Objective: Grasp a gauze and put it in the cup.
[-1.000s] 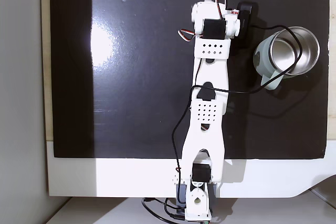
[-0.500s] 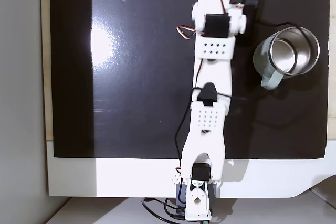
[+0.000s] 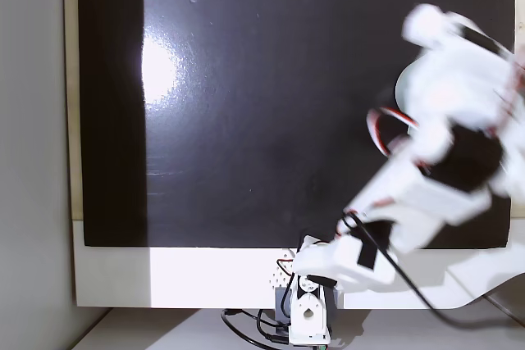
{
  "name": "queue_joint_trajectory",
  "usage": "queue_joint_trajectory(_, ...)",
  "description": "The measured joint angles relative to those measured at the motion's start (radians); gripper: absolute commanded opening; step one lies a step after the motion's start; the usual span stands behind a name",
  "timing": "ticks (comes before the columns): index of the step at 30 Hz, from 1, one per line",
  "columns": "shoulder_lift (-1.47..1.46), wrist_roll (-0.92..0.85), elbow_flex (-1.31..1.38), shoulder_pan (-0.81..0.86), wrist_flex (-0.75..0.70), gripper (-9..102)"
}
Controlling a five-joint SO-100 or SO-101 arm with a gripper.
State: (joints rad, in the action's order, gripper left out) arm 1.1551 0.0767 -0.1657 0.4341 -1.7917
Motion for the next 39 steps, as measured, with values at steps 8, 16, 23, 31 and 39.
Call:
queue_joint_trajectory(8,0.000,-0.120,0.008,0.210,0.003,0)
queue_joint_trajectory(16,-0.156,-0.187,0.020,0.225,0.003,0)
queue_joint_trajectory(23,-0.262,-0.252,0.009,0.167,0.000,0)
queue_joint_trajectory(31,-0.265,-0.290,-0.080,0.120,0.000,0)
queue_joint_trajectory(39,-0.265,-0.322,-0.149,0.146,0.000,0)
